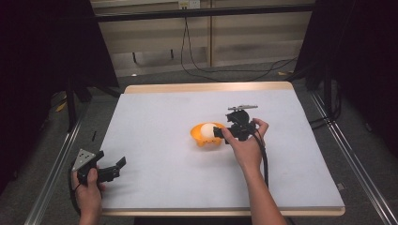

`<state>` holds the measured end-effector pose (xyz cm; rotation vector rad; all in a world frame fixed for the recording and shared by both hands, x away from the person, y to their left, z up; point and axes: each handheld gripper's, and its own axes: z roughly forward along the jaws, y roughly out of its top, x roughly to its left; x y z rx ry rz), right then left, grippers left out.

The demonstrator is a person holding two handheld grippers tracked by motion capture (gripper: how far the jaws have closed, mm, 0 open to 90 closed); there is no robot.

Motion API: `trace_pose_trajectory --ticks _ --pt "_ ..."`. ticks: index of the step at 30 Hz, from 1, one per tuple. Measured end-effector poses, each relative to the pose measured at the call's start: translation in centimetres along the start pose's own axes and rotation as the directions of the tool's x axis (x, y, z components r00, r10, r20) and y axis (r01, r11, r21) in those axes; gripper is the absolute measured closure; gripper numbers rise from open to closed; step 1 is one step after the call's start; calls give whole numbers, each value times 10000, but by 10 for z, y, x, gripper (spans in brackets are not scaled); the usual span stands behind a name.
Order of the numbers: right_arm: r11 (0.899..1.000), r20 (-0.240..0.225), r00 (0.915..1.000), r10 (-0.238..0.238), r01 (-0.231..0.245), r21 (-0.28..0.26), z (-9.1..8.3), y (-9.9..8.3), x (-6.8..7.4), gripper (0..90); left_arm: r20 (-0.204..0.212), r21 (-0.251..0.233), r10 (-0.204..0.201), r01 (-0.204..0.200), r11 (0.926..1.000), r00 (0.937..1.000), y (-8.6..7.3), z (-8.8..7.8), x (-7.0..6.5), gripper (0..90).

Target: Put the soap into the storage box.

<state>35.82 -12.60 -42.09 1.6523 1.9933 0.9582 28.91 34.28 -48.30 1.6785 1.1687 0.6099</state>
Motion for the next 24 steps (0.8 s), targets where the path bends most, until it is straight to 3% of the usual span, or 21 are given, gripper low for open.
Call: trace_pose_trajectory --ticks 24 --pt "9984 193 9986 489 -484 -295 -18 -26 -43 0 -8 -2 3 -3 10000 10000 0 0 0 15"
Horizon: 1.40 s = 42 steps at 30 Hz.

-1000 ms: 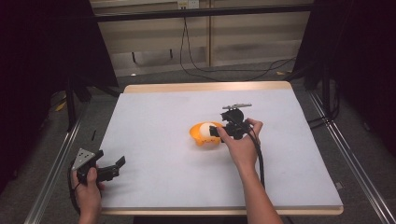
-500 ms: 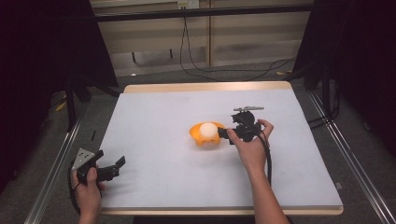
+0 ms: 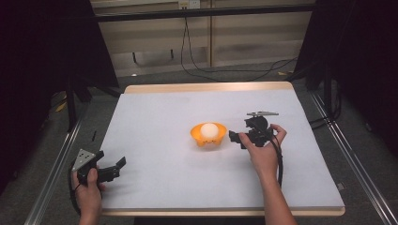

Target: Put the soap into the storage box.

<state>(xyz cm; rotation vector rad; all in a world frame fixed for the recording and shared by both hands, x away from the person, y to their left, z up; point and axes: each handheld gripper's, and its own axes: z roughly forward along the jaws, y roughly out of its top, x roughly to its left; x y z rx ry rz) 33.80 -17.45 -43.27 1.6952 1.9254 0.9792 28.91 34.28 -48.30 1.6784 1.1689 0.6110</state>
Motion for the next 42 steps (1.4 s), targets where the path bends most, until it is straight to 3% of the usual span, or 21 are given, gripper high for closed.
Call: trace_pose_trajectory --ticks 28,42 --pt "9996 541 9982 275 -272 -62 -19 -28 -46 0 13 -13 -16 16 10000 10000 0 0 0 15" --pt "9986 910 9944 530 -533 11 -29 -56 -74 0 -17 -21 -22 22 10000 10000 0 0 -1 15"
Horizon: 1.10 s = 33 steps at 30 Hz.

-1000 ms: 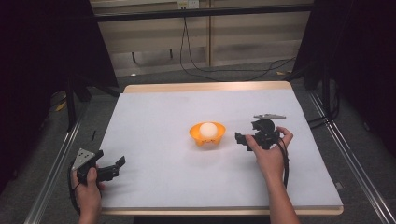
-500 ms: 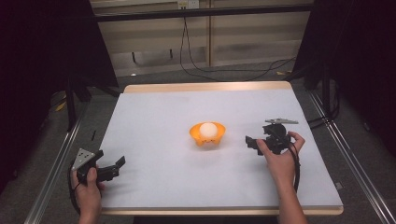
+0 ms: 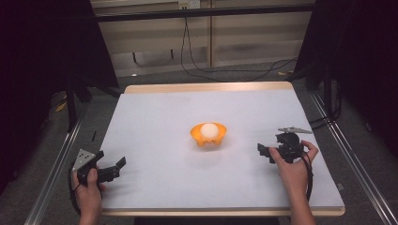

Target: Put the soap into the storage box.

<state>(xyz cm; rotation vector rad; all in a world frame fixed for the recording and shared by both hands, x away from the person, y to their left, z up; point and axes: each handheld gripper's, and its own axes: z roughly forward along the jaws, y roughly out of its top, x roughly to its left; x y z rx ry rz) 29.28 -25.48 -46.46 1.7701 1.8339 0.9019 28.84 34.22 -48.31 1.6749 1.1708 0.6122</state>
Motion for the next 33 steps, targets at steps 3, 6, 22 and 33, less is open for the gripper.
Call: trace_pose_trajectory --ticks 3,6,22,33 --pt "10000 53 10000 -19 19 -50 -3 -6 -6 0 -16 18 56 -56 10000 10000 0 0 0 15" --pt "10000 175 9998 -5 7 -88 -6 -11 -13 0 -14 5 56 -56 10000 10000 0 0 0 15" --pt "9967 538 9973 491 -454 -676 -33 -36 -55 0 -35 -28 74 -74 10000 10000 0 -1 0 13" --pt "9897 682 9928 984 -905 -1107 -49 -51 -87 0 -69 15 63 -62 10000 10000 0 0 1 13"
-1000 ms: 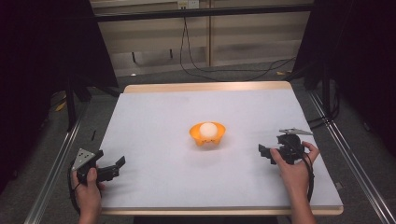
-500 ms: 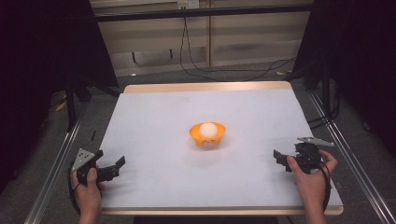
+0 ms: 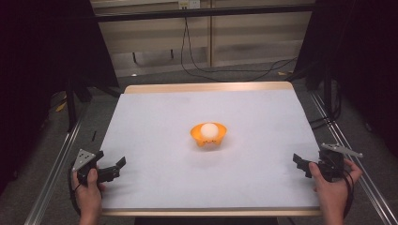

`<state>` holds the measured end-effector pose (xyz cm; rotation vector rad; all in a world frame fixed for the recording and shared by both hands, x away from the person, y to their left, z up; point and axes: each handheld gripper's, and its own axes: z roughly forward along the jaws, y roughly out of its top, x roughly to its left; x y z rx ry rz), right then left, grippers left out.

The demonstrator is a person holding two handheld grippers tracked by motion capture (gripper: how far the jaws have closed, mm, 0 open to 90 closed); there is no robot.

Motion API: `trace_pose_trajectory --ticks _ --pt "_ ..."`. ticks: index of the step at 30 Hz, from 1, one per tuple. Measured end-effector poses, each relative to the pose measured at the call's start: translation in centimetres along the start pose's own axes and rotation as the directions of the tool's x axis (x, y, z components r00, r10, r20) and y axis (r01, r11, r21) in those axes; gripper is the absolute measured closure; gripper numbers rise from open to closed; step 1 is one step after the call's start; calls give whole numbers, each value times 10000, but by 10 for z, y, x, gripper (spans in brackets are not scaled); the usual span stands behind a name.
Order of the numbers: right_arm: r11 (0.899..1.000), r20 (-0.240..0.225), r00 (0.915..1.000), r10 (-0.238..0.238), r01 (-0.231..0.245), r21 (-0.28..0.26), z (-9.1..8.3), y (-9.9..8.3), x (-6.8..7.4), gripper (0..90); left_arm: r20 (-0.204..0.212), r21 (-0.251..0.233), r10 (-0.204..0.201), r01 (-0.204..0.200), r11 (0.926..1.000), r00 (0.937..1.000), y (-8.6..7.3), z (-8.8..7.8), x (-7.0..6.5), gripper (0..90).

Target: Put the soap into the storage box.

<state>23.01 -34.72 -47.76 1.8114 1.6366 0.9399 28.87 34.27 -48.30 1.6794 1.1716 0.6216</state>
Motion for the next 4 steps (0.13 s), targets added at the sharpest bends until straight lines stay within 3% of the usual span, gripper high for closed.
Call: trace_pose_trajectory --ticks 4 --pt "9998 -99 10000 -10 8 -219 -2 0 0 0 20 26 -64 64 10000 10000 0 1 0 13"
